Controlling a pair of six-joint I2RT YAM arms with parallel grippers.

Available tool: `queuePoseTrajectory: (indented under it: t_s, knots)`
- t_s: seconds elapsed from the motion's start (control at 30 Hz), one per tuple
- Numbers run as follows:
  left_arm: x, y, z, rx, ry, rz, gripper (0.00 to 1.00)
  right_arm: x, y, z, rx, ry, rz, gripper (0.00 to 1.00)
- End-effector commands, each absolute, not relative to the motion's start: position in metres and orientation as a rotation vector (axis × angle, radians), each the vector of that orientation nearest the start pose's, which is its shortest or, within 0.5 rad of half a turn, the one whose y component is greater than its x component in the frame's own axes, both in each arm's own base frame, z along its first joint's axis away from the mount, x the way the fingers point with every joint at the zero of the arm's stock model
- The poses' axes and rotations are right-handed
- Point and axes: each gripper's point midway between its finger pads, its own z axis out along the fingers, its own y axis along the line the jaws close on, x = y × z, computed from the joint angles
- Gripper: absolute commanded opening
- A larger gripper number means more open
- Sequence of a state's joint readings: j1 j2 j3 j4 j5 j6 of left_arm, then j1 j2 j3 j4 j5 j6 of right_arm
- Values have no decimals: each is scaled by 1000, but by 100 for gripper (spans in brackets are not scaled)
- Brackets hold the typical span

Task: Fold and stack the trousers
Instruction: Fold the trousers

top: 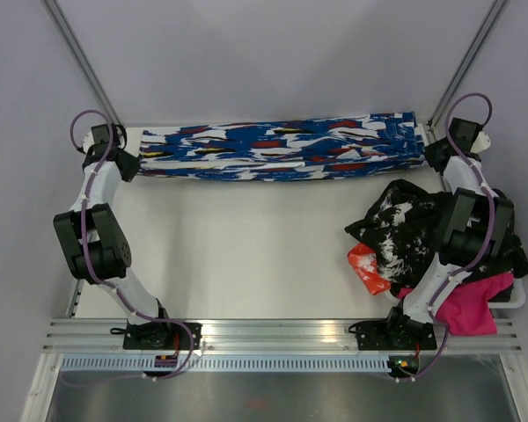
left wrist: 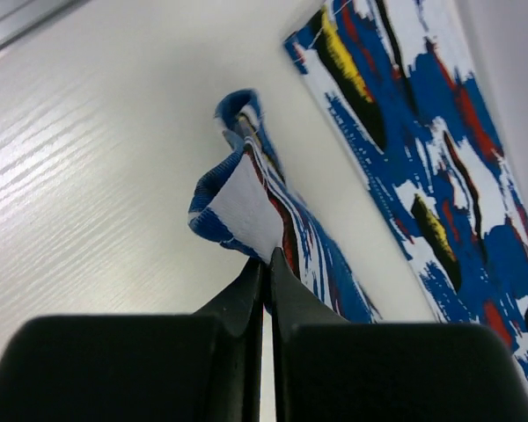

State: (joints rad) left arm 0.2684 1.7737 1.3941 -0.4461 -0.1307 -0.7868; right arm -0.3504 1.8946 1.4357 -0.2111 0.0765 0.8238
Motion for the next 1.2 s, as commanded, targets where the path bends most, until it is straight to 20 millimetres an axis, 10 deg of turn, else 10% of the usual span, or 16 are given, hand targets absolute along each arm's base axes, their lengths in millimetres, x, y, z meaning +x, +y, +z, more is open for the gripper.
queuePoseTrajectory:
  t_s: [0.0,0.3,0.63,1.17]
  knots:
    - [468,143,188,-1150,1904,-2,2,526,-182,196,1166,1699,173,0]
    - [499,151,231,-1088,1810,48,2,570,-189,227,1007,1709,194,0]
    - [543,155,205,-1182,1837,126,2,624,-190,180,990,1804,262,0]
    - [559,176,190,-1240,1858,255,2,688,-187,185,758,1681,382,0]
